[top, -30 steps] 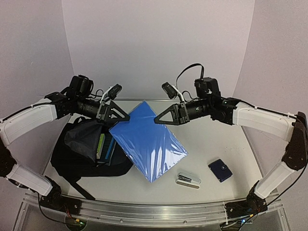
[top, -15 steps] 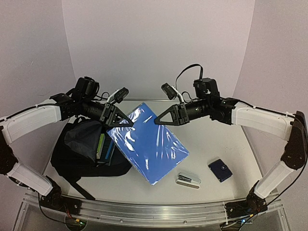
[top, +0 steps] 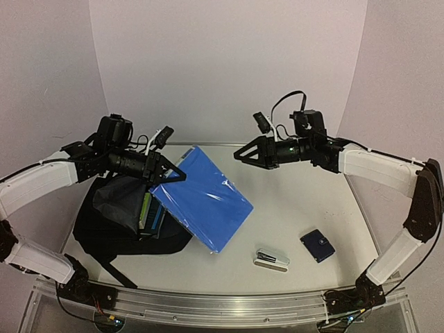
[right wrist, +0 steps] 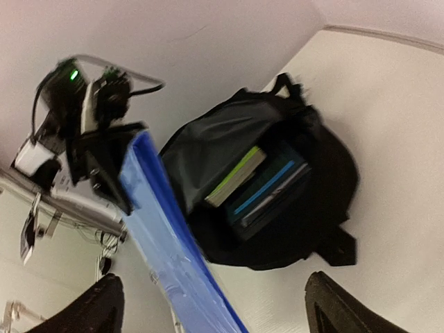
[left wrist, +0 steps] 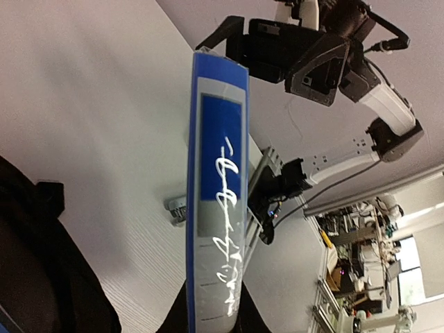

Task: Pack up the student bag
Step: Pick up the files from the center of the board.

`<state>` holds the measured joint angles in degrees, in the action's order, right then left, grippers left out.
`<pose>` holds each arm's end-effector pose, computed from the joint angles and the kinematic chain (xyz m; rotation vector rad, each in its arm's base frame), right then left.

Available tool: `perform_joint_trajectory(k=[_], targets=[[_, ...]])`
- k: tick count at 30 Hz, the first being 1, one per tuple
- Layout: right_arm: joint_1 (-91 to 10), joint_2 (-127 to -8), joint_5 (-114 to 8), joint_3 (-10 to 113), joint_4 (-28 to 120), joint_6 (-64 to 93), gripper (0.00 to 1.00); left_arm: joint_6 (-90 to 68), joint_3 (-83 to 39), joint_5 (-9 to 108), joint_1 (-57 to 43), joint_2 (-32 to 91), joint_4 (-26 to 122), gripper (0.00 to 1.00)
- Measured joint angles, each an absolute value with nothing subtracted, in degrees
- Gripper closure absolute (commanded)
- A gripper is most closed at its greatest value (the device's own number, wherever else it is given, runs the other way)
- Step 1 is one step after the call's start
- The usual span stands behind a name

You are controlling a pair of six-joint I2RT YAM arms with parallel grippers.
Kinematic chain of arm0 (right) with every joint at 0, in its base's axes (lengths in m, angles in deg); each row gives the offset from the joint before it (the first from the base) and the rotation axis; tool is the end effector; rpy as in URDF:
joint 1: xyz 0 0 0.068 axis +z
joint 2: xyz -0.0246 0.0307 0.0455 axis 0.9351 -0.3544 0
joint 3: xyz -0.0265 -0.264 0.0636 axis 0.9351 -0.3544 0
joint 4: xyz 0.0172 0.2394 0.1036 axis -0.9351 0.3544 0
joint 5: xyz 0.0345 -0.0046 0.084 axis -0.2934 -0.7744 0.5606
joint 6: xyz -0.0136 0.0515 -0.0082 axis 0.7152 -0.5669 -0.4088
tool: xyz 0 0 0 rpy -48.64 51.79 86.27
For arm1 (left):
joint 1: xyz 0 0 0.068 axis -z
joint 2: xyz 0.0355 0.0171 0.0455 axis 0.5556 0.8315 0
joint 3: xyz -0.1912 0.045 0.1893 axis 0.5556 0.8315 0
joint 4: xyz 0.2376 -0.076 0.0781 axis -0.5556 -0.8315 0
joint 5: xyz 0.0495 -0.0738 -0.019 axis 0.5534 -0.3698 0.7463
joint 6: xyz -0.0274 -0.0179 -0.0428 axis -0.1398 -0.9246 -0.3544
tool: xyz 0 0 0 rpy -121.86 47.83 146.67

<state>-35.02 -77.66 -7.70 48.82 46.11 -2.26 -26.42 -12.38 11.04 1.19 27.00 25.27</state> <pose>0.2892 0.2310 0.3261 -0.8663 1.8860 1.5245 0.2130 -0.1804 0.3300 0.6967 2.1792 -1.4702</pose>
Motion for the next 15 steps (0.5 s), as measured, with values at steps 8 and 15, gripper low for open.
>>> perform_joint_trajectory(k=[8, 15], targets=[[-37.1, -66.88, -20.84, 35.06, 35.75, -14.05, 0.02, -36.9, -7.55, 28.32, 1.19, 18.29, 34.13, 1.0], [-36.67, -63.1, -22.71, 25.04, 20.84, -25.81, 0.02, -45.65, -3.76, 33.45, 1.12, 15.42, 46.83, 1.0]])
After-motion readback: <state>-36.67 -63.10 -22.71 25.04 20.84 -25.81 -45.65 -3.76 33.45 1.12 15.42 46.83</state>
